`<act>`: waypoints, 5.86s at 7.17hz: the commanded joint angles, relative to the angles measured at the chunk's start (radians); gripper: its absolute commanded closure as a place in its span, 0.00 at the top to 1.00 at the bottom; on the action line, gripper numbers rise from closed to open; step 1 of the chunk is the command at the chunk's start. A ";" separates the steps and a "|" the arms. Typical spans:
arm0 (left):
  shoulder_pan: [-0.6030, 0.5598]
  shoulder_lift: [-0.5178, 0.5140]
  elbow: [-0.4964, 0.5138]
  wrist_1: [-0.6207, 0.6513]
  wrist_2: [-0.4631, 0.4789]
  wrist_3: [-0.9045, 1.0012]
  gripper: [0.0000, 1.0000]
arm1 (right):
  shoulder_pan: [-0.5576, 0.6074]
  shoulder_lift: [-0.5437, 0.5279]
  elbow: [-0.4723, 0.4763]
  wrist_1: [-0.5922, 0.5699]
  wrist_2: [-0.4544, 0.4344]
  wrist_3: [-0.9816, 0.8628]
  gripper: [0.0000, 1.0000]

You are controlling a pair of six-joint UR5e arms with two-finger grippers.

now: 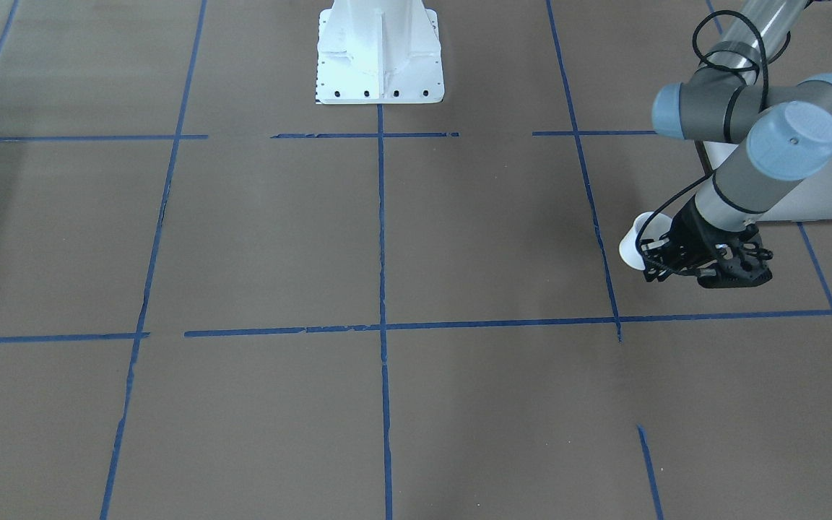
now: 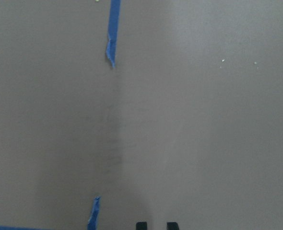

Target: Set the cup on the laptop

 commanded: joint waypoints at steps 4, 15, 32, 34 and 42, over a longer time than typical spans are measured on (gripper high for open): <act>-0.083 0.558 -0.104 -0.363 -0.004 0.196 0.00 | 0.000 0.000 0.000 -0.001 0.000 0.000 1.00; -0.132 0.605 0.102 -0.590 -0.004 0.202 0.00 | 0.000 0.000 0.000 0.000 -0.002 0.000 1.00; -0.612 0.213 -0.053 0.474 -0.077 0.886 1.00 | 0.000 0.000 0.000 0.000 0.000 0.000 1.00; -0.621 0.197 -0.040 0.515 -0.083 0.903 1.00 | 0.000 0.001 0.000 0.000 0.000 0.000 1.00; -0.645 0.234 0.009 0.504 -0.185 1.031 1.00 | 0.000 0.001 0.000 0.000 0.000 0.000 1.00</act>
